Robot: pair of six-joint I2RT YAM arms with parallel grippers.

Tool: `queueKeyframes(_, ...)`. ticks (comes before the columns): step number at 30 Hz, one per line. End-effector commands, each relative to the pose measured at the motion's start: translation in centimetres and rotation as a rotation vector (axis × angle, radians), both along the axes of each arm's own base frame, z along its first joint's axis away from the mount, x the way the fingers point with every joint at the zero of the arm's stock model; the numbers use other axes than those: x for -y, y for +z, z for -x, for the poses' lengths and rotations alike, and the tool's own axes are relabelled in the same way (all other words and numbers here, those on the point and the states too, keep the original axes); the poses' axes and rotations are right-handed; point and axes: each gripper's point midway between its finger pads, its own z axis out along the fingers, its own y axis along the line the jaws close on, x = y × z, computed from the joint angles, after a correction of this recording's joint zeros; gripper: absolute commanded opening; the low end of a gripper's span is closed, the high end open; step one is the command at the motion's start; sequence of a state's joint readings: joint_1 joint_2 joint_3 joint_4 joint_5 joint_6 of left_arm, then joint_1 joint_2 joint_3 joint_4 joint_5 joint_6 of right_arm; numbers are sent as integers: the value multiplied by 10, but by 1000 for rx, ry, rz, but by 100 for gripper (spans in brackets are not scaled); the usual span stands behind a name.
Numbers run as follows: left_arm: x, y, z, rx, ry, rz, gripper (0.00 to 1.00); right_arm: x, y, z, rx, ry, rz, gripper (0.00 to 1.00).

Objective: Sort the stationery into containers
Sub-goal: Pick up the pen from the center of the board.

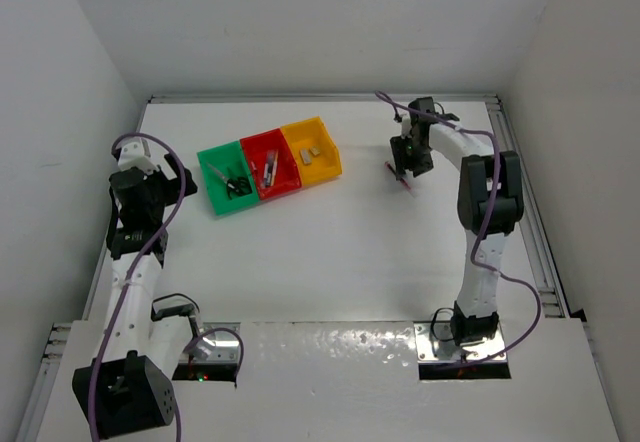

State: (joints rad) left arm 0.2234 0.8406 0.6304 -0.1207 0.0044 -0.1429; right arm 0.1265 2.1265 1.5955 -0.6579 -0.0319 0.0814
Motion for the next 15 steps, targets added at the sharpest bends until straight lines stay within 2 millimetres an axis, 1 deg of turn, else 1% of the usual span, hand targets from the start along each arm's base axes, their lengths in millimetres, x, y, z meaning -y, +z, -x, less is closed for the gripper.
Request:
queueKeyframes(1, -1, 27, -8, 77, -10, -14, 95, -1, -12, 12, -64, 34, 1, 49)
queueKeyframes(2, -1, 27, -8, 75, -8, -12, 95, 1, -18, 19, -79, 29, 12, 49)
queueKeyframes(6, -3, 24, -8, 73, -1, -17, 95, 4, -28, 33, -117, 35, 48, 43)
queueKeyframes(8, -2, 25, -8, 78, -1, -15, 95, 5, -32, 38, -138, 34, 56, 36)
queueKeyframes(9, -3, 25, -9, 81, -1, -15, 95, 3, -34, 40, -144, 34, 56, 30)
queueKeyframes(10, -2, 25, -9, 81, -2, -15, 95, 3, -34, 41, -150, 36, 57, 13)
queueKeyframes(11, -2, 26, -8, 82, -1, -18, 95, 1, -34, 43, -158, 42, 59, 6)
queueKeyframes(12, -2, 27, -8, 84, -1, -18, 95, -5, -34, 45, -161, 63, 62, 1)
queueKeyframes(14, -3, 27, -8, 86, 3, -22, 95, -5, -28, 52, -166, 94, 108, 0)
queueKeyframes(15, -2, 27, -7, 86, 1, -23, 95, -13, -26, 55, -161, 128, 124, 0)
